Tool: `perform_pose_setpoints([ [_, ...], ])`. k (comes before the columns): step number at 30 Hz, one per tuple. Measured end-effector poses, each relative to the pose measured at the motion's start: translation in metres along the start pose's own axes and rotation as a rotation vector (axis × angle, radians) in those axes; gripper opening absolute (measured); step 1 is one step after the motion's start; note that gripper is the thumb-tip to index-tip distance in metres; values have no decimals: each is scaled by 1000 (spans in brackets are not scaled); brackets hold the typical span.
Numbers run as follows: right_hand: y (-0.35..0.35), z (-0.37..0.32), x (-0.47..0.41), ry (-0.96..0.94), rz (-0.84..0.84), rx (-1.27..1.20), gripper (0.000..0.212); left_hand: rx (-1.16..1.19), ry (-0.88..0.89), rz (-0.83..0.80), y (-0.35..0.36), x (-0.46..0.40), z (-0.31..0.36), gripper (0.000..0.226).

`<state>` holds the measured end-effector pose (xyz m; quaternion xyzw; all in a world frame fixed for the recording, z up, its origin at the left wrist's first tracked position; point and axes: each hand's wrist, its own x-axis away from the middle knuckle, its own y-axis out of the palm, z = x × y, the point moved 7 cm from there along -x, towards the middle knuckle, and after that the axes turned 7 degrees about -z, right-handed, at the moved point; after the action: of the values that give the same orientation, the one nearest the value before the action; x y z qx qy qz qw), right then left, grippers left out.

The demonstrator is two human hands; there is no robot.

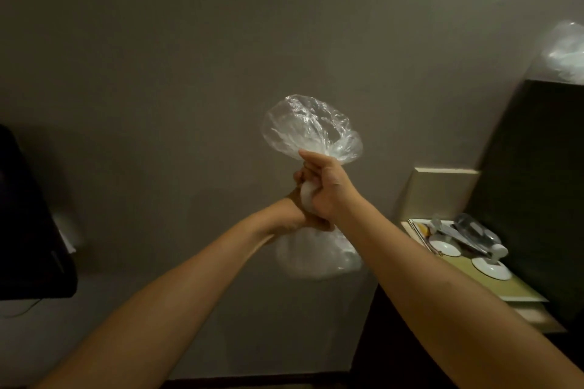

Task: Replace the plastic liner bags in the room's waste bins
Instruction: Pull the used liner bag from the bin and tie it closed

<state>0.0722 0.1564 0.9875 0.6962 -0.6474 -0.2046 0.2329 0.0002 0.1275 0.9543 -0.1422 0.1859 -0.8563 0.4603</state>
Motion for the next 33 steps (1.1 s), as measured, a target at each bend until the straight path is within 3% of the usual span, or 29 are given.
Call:
perform_pose_setpoints([
  [1, 2, -1, 0, -6, -9, -11, 49, -29, -36, 32, 1, -2, 1, 26],
  [4, 1, -4, 3, 42, -63, 20, 50, -150, -109, 96, 1, -12, -4, 11],
  [8, -14, -16, 9, 31, -59, -23, 35, -242, -132, 91, -10, -12, -13, 27],
  [10, -23, -26, 7, -23, -34, -62, 27, -266, -152, 69, -14, -8, -21, 21],
  [16, -58, -57, -3, -91, 58, -169, 46, -289, -104, 118, -26, -4, -33, 33],
  [21, -79, -77, -3, -168, 57, -415, 40, -308, -88, 156, -30, -3, -32, 27],
  [22, -77, -76, -1, -166, 20, -373, 38, -297, -93, 160, -29, -3, -28, 28],
  [25, -56, -46, 10, -48, -164, -28, 74, -238, -63, 155, -25, -7, -10, 24],
  [27, -37, -16, 21, 19, -228, 182, 81, -179, -35, 137, -21, -10, 0, 24],
  [28, -30, -5, 25, 23, -208, 248, 76, -155, -22, 124, -19, -12, 3, 23],
  [31, -18, -1, 30, -94, -64, 282, 33, -73, 36, 94, -13, -15, 12, 13],
  [33, -10, -14, 32, -162, -14, 177, 32, -39, 78, 56, -11, -11, 17, 11],
])
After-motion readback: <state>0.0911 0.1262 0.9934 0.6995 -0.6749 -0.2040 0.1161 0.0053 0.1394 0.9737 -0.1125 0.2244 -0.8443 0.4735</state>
